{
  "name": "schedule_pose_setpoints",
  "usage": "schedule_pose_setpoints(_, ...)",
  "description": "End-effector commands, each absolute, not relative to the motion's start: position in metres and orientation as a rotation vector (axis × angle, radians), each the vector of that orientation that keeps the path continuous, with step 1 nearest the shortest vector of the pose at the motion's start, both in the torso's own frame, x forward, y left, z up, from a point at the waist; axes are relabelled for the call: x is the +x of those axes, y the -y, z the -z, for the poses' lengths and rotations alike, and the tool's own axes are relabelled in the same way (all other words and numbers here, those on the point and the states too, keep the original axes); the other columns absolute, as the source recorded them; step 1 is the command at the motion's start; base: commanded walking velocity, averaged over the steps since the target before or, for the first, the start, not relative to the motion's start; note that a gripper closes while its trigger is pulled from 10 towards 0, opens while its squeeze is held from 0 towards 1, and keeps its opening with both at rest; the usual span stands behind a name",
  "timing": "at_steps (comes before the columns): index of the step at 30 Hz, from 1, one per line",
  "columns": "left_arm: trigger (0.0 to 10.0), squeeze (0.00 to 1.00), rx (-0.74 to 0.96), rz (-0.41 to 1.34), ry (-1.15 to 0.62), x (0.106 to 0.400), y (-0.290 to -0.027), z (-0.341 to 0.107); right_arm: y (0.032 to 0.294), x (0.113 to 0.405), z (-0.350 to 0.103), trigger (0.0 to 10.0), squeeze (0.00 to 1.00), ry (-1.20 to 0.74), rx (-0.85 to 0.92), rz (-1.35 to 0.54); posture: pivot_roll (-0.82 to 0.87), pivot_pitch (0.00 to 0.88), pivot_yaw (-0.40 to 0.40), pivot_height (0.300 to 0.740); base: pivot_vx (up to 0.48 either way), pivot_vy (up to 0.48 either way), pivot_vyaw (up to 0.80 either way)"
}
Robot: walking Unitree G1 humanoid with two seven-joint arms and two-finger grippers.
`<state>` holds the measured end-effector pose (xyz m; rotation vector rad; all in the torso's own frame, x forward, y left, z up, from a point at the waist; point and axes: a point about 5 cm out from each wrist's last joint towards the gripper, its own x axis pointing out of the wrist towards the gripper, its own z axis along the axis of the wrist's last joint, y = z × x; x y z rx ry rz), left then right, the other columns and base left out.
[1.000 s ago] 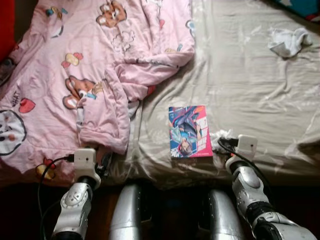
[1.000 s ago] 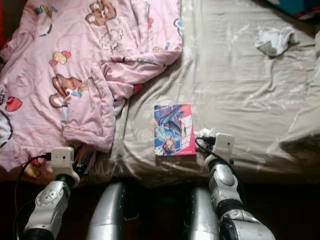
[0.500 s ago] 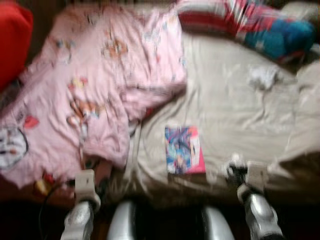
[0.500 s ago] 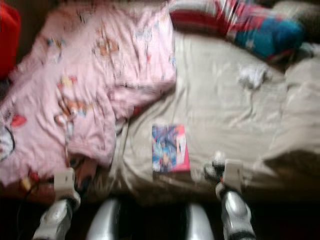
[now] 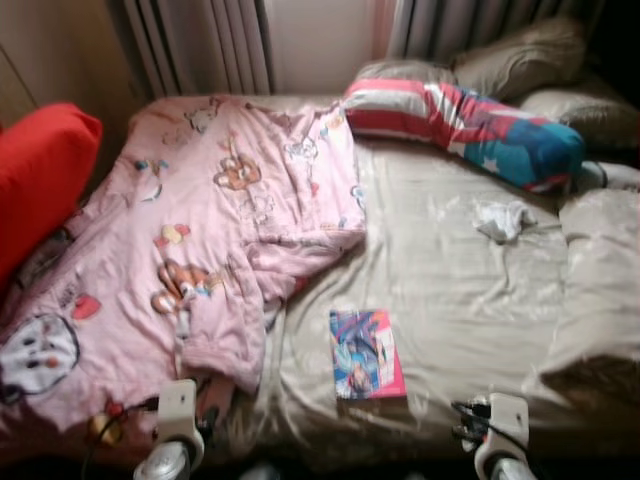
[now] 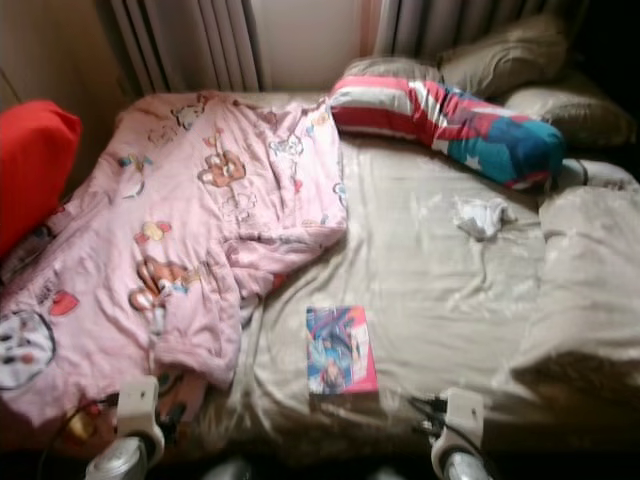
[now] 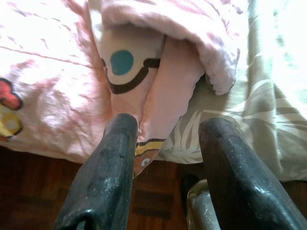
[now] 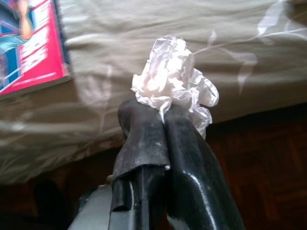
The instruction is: Clean up the room
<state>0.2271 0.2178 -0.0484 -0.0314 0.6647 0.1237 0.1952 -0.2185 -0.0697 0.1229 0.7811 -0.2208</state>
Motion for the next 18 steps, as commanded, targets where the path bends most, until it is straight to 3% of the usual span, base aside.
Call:
schedule_pose_setpoints(1, 10.0, 0.00, -0.035, -0.126, -0.722, 0.219, -0.216, 0.056, 0.216, 0.185, 0.076, 10.0, 0.00, -0.833, 0.124, 0.235, -0.02, 0.000, 0.006, 0.740, 0.000, 0.000, 0.00)
schedule_pose_setpoints(7, 10.0, 0.00, -0.049, -0.134, -0.808, 0.208, -0.215, 0.065, 0.212, 0.171, 0.084, 10.0, 0.00, -0.890, 0.137, 0.229, -0.04, 0.000, 0.010, 0.740, 0.000, 0.000, 0.00)
schedule_pose_setpoints(18, 10.0, 0.00, -0.032, -0.202, -0.931, 0.175, -0.239, 0.077, 0.212, 0.162, 0.089, 10.0, 0.00, -0.935, 0.139, 0.209, -0.04, 0.000, 0.001, 0.740, 0.000, 0.000, 0.00)
